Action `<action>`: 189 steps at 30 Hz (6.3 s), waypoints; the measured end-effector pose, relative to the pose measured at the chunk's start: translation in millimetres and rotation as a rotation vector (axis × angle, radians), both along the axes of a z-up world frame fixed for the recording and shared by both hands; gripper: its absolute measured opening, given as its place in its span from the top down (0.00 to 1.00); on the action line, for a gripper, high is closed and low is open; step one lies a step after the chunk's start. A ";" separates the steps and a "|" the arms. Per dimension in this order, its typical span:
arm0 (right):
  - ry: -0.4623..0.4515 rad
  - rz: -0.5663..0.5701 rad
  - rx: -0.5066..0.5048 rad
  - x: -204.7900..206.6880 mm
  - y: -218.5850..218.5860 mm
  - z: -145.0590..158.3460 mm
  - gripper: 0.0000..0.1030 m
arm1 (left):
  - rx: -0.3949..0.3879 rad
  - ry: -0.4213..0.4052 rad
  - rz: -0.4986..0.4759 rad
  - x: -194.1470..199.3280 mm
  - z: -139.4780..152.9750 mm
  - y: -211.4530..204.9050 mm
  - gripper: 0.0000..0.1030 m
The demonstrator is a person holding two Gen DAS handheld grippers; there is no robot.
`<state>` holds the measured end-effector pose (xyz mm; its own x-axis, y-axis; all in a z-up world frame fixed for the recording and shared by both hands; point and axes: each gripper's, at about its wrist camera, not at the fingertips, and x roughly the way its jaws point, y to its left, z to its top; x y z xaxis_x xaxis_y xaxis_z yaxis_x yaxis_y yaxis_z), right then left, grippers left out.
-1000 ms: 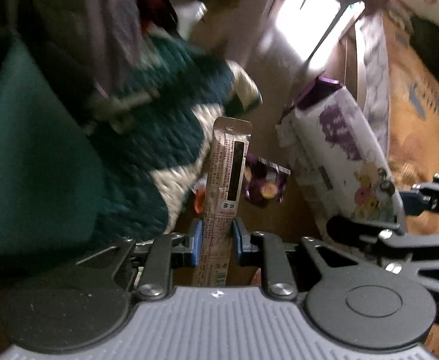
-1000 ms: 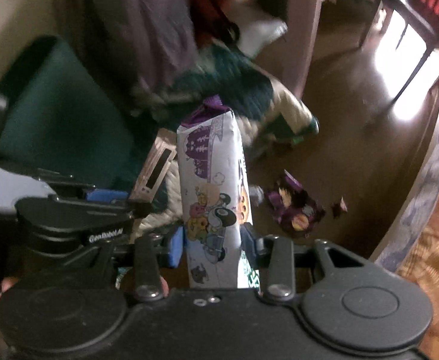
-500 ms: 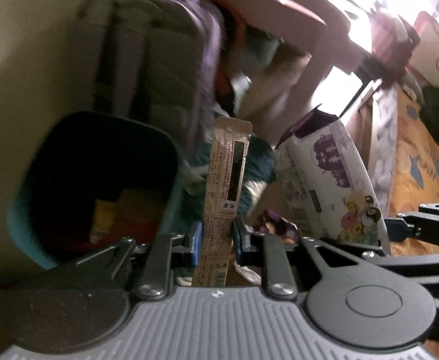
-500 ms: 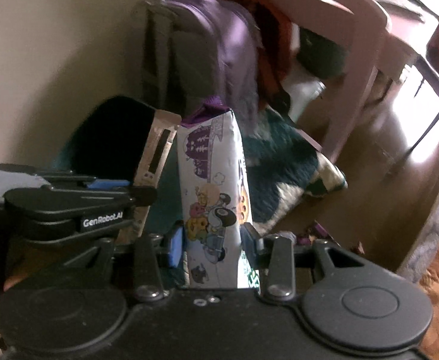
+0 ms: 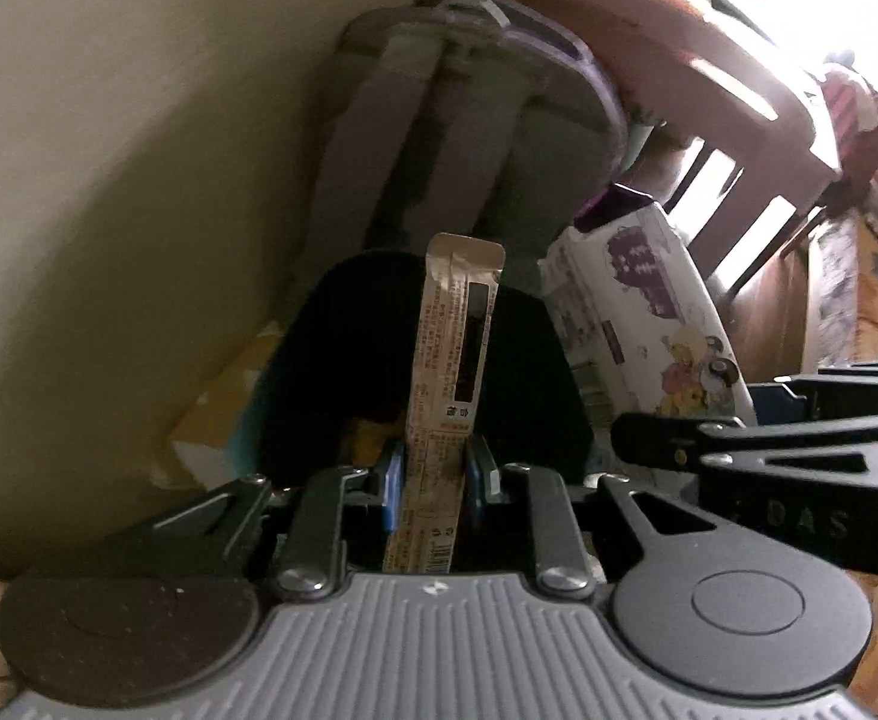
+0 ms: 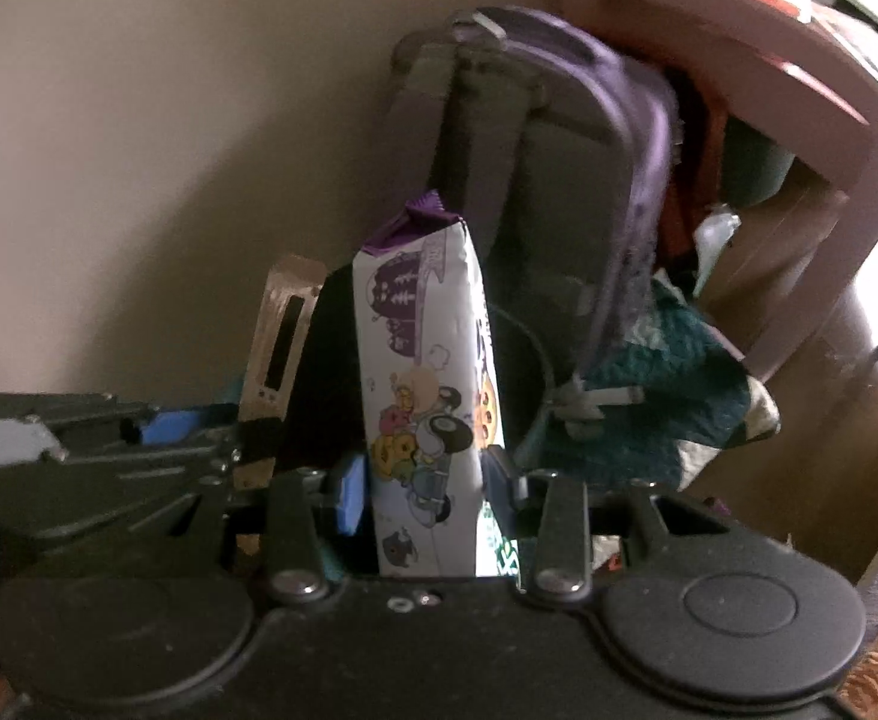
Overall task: Collect trash
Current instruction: 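Carry the printed snack box and paper strip with both tools over the green bin, then open both tools over the bin, dropping the snack box and paper strip, then move both open tools back down to the trash pile, then grasp the small brown foil wrapper with the right tool while the left tool grasps the white crumpled cloth, then carry the foil wrapper and white cloth with both tools over the bin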
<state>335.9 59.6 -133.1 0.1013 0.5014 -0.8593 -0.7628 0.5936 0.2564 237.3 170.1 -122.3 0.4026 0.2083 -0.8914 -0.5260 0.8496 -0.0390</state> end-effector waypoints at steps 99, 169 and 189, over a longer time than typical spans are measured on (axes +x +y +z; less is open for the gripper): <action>0.046 -0.375 -0.013 141.7 -367.0 -220.3 0.00 | -0.173 0.193 -0.309 199.4 -258.1 -287.6 0.20; 0.172 -0.927 -0.293 330.3 -411.8 -695.2 0.73 | -0.355 0.517 0.002 210.3 -744.2 -257.6 0.87; 0.145 -0.826 -0.200 240.1 -398.9 -414.8 0.74 | -0.266 0.380 -0.178 211.1 -433.0 -265.5 0.87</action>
<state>576.0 -339.3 -548.0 0.2495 0.1528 -0.9563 -0.0345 0.9882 0.1489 448.4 -95.4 -555.3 0.0472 -0.0884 -0.9950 -0.3928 0.9142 -0.0998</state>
